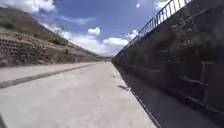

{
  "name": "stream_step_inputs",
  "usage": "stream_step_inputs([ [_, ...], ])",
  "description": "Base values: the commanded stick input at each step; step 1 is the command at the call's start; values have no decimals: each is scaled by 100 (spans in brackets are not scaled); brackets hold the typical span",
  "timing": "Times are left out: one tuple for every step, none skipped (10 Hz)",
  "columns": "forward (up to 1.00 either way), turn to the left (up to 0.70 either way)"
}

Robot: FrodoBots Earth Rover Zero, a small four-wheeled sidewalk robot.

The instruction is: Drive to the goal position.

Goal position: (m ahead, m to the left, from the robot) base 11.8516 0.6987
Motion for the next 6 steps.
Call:
stream_step_inputs([
  [100, 0],
  [100, 0],
  [100, 0],
  [100, 0],
  [100, 0],
  [100, 0],
])
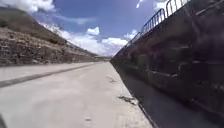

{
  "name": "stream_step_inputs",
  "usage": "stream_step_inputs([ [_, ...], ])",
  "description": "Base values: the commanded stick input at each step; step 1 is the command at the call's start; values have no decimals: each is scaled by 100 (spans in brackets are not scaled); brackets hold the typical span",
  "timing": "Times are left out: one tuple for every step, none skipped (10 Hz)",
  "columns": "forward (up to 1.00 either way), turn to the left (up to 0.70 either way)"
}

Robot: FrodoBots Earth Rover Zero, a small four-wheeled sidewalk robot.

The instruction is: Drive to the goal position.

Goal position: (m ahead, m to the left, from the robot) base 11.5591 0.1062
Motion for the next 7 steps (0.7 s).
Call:
stream_step_inputs([
  [100, 0],
  [100, 0],
  [100, 0],
  [100, 0],
  [100, 0],
  [100, 0],
  [100, 0],
])
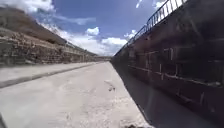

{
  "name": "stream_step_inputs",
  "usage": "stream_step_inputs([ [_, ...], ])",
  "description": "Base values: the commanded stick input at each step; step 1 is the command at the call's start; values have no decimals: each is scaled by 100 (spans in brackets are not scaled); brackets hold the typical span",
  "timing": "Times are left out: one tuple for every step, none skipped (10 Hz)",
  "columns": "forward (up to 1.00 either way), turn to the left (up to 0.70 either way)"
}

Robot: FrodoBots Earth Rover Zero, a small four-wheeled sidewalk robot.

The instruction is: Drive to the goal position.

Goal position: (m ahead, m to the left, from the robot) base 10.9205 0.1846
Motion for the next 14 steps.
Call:
stream_step_inputs([
  [100, 0],
  [100, 0],
  [100, 0],
  [100, 0],
  [100, 0],
  [100, 0],
  [100, 0],
  [100, 0],
  [100, 0],
  [100, 0],
  [100, 0],
  [100, 0],
  [100, 0],
  [100, 0],
])
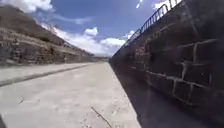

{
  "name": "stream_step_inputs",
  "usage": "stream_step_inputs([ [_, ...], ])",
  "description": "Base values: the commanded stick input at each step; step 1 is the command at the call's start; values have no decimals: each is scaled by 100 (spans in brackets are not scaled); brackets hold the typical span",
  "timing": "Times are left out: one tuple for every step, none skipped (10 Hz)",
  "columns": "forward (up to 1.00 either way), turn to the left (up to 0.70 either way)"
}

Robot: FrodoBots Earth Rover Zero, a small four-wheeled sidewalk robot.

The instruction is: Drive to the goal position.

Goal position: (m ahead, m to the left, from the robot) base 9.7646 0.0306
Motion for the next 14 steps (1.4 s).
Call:
stream_step_inputs([
  [100, 0],
  [100, 13],
  [100, 30],
  [100, 32],
  [100, 15],
  [100, 0],
  [100, 0],
  [100, 0],
  [100, 0],
  [100, 0],
  [100, 0],
  [100, 0],
  [100, 0],
  [100, 0],
])
